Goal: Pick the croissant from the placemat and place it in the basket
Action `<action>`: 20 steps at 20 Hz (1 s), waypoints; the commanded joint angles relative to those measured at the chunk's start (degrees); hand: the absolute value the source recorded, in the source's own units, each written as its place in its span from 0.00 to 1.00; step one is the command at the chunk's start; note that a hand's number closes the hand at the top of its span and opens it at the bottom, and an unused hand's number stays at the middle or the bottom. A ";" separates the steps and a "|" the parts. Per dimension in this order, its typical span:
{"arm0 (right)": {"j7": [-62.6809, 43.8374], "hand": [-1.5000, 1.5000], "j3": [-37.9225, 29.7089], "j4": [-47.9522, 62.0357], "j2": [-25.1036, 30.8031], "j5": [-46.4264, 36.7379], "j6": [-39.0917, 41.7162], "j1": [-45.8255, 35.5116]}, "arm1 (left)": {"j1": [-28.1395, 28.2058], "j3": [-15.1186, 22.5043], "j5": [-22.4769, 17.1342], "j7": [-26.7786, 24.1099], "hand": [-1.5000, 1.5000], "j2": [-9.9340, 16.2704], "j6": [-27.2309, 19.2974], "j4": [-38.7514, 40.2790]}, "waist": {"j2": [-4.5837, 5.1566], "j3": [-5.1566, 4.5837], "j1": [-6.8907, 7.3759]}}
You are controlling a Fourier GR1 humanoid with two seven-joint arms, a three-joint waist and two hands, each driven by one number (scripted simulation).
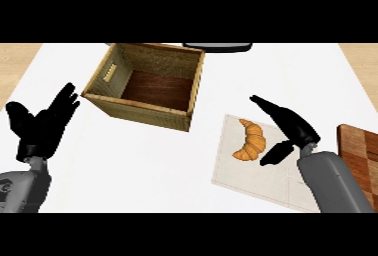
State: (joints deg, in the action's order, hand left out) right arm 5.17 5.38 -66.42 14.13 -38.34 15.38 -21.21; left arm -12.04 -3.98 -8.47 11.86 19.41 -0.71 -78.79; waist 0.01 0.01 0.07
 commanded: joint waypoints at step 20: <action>4.18 0.00 2.24 2.73 -4.24 -9.92 -6.39 5.40 | -0.47 -6.85 2.19 -0.14 0.50 -0.04 5.63 0.58 | 0.04 -0.01 0.02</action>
State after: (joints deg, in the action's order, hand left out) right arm 7.28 6.92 -67.23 10.79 -45.69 12.73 -16.48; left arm -10.86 -7.92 -5.26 12.95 16.99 2.33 -80.98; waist -0.02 -0.01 0.05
